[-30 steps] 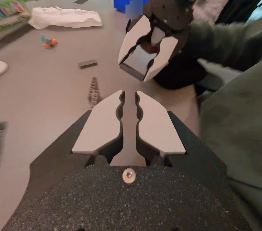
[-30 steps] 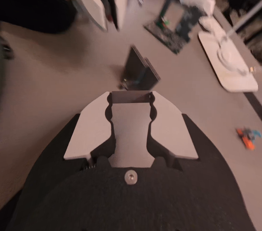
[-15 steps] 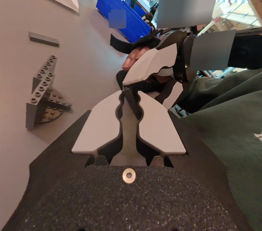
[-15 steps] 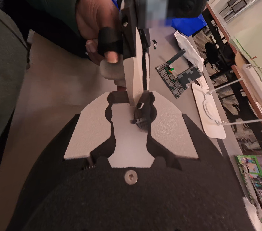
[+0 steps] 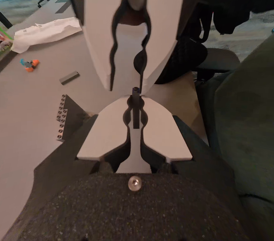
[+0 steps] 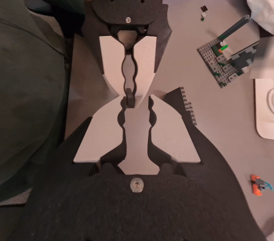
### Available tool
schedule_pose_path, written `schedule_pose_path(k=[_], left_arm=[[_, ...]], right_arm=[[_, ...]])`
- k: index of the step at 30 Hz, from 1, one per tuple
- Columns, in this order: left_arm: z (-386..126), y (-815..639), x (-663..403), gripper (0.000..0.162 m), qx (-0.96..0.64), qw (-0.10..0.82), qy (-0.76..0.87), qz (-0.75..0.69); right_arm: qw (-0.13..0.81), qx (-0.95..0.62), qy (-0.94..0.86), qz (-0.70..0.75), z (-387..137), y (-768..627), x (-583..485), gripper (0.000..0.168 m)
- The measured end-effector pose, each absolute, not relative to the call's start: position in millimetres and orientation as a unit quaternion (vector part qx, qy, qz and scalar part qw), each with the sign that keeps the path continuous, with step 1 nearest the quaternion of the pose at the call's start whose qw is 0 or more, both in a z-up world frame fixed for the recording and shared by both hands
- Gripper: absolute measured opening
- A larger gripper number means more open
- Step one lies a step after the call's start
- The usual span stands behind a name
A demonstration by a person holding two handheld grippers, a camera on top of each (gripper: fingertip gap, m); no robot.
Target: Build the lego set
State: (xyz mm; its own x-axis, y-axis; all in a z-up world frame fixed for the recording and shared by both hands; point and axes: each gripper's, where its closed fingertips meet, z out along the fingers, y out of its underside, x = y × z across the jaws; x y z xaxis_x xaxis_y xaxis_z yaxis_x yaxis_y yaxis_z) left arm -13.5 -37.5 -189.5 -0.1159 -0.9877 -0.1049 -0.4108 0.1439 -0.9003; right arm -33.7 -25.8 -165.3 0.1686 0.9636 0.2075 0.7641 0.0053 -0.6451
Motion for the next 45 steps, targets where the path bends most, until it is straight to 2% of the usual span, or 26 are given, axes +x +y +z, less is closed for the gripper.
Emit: schedule_pose_path(k=[1, 4, 8, 12, 17, 21, 26, 32, 35, 39, 41, 45], left_arm=[[-189, -38, -12, 0.008, -0.537, 0.398, 0.652, -0.36], [-187, -35, -11, 0.008, -0.537, 0.415, 0.649, -0.345], [-188, -32, -14, 0.008, -0.538, 0.423, 0.644, -0.341], [-188, -32, -15, 0.008, -0.534, 0.425, 0.641, -0.351], [-189, -27, -22, 0.016, -0.538, 0.426, 0.638, -0.35], [-190, -26, -24, 0.009, -0.537, 0.423, 0.639, -0.352], [-184, -22, -25, 0.008, -0.54, 0.438, 0.629, -0.349], [-184, -19, -22, 0.008, -0.543, 0.453, 0.63, -0.321], [-186, -17, -21, 0.008, -0.546, 0.457, 0.63, -0.309], [-186, -31, -21, 0.009, -0.538, 0.408, 0.634, -0.379], [-187, -38, -23, 0.021, -0.536, 0.364, 0.632, -0.425], [-180, -54, -25, 0.029, -0.513, 0.287, 0.628, -0.51]], right_arm=[[0.325, -0.682, -0.639, 0.146, -165, -26, -33, 0.029], [0.297, -0.673, -0.661, 0.148, -168, -31, -32, 0.015], [0.292, -0.677, -0.657, 0.158, -171, -33, -33, 0.007], [0.296, -0.684, -0.648, 0.156, -171, -32, -34, 0.007], [0.274, -0.713, -0.623, 0.17, -165, -32, -24, 0.007], [0.253, -0.752, -0.574, 0.203, -160, -28, -19, 0.007], [0.257, -0.756, -0.556, 0.23, -154, -24, -20, 0.007], [0.252, -0.754, -0.573, 0.198, -163, -21, -19, 0.018], [0.254, -0.741, -0.598, 0.171, -164, -21, -18, 0.008], [0.251, -0.655, -0.697, 0.146, -166, -31, -16, 0.008], [0.25, -0.596, -0.749, 0.147, -165, -39, -16, 0.008], [0.222, -0.51, -0.819, 0.142, -164, -51, -17, 0.008]])
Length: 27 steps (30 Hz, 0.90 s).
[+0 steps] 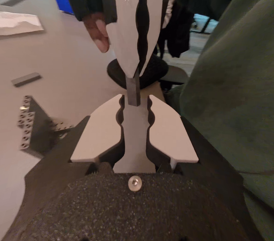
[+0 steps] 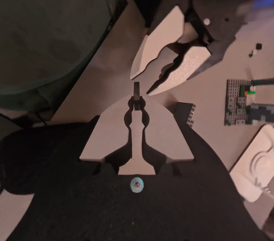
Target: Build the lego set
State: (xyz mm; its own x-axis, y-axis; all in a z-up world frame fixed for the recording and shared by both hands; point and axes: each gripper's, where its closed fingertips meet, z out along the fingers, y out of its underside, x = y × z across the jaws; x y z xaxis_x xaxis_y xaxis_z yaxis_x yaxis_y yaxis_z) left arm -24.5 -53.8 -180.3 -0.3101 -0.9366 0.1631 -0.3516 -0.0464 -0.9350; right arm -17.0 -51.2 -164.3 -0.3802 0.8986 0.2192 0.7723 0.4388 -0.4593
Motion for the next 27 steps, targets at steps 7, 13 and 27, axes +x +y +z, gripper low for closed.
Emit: schedule_pose_path(k=[7, 13, 27], left_arm=[[-196, -75, -21, 0.019, -0.47, 0.182, 0.663, -0.553], [-201, -53, -14, 0.018, -0.508, 0.262, 0.649, -0.503], [-186, 0, -10, 0.018, -0.564, 0.478, 0.586, -0.331]], right_arm=[[0.179, -0.429, -0.876, 0.129, -171, -64, -29, 0.008], [0.18, -0.535, -0.815, 0.132, -172, -48, -24, 0.015], [0.214, -0.752, -0.606, 0.15, -158, -6, -20, 0.02]])
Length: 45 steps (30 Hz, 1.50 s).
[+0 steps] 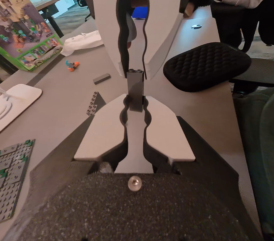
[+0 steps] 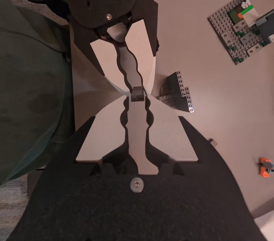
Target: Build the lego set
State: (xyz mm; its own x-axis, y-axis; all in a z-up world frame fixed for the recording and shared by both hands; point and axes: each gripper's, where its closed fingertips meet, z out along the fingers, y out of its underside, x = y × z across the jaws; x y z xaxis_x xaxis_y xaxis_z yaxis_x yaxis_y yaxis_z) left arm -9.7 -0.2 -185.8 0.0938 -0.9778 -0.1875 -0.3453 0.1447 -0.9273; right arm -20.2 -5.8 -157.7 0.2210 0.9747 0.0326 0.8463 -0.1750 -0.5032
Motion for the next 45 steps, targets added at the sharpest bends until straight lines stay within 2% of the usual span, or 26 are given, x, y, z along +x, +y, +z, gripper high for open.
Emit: schedule_pose_path(k=[14, 20, 23, 27, 35, 38, 40, 45], left_arm=[[-186, 29, -8, 0.018, -0.609, 0.503, 0.541, -0.289], [-190, 27, -12, 0.018, -0.61, 0.497, 0.543, -0.294], [-185, 22, -20, 0.025, -0.6, 0.494, 0.548, -0.309], [-179, 31, -37, 0.027, -0.595, 0.493, 0.554, -0.31], [-223, 76, -50, 0.035, -0.645, 0.348, 0.591, -0.336], [-242, 78, -37, 0.025, -0.64, 0.329, 0.612, -0.328], [-247, 78, -30, 0.008, -0.639, 0.338, 0.62, -0.304], [-247, 89, -33, 0.008, -0.739, 0.371, 0.515, -0.227]], right_arm=[[0.154, -0.862, -0.438, 0.201, -164, 20, -20, 0.018], [0.132, -0.858, -0.443, 0.222, -169, 19, -19, 0.017], [0.13, -0.853, -0.442, 0.247, -170, 16, -16, 0.017], [0.131, -0.852, -0.427, 0.272, -177, 13, -5, 0.017], [0.133, -0.851, -0.423, 0.282, -190, 13, 21, 0.017], [0.136, -0.849, -0.422, 0.286, -193, 13, 26, 0.017], [0.137, -0.85, -0.422, 0.284, -196, 15, 31, 0.017], [0.148, -0.851, -0.424, 0.273, -205, 28, 38, 0.017]])
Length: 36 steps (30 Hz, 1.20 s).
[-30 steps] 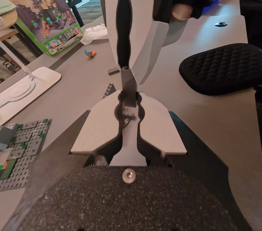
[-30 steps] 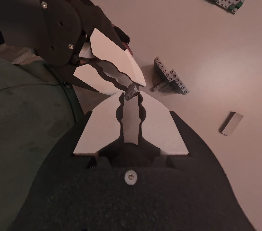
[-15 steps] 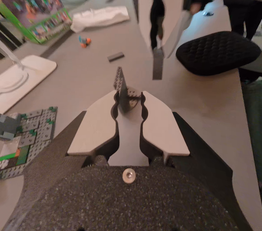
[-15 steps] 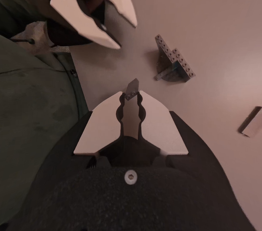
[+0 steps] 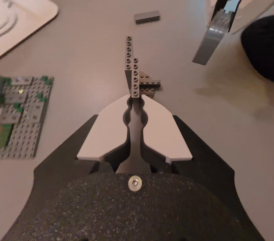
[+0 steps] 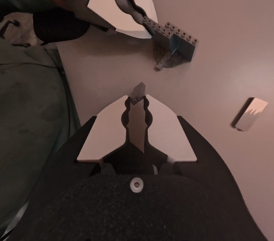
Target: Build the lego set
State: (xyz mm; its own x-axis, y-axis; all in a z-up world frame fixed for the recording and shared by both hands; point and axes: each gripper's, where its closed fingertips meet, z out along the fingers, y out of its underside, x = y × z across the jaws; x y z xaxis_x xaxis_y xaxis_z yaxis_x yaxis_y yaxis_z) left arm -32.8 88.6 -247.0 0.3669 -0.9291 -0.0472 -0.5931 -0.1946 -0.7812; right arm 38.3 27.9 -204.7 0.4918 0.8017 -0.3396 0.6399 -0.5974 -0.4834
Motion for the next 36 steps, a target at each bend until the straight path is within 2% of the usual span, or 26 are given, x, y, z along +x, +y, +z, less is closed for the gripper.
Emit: schedule_pose_path(k=[2, 6, 9, 16, 23, 31, 35, 36], left_arm=[[-245, 79, -30, 0.007, -0.756, 0.379, 0.486, -0.219], [-240, 50, -13, 0.026, -0.767, 0.38, 0.447, -0.259], [-237, 34, -8, 0.029, -0.766, 0.376, 0.439, -0.283], [-207, 52, -27, 0.023, -0.735, 0.404, 0.462, -0.289], [-187, 64, -17, 0.02, -0.663, 0.371, 0.53, -0.377], [-176, 42, 2, 0.023, -0.575, 0.314, 0.603, -0.454], [-177, 35, 11, 0.019, -0.554, 0.302, 0.626, -0.458], [-176, 35, 14, 0.013, -0.55, 0.309, 0.626, -0.459]], right_arm=[[0.16, -0.848, -0.433, 0.262, -210, 37, 37, 0.017], [0.162, -0.839, -0.45, 0.26, -215, 48, 28, 0.017], [0.157, -0.83, -0.481, 0.235, -218, 53, 28, 0.017], [0.128, -0.742, -0.638, 0.162, -212, 58, 25, 0.017], [0.07, -0.611, -0.778, 0.132, -203, 52, 16, 0.017], [0.081, -0.556, -0.812, 0.161, -164, 35, 8, 0.017], [0.089, -0.557, -0.811, 0.156, -154, 40, 6, 0.017], [0.092, -0.558, -0.81, 0.157, -152, 41, 4, 0.017]])
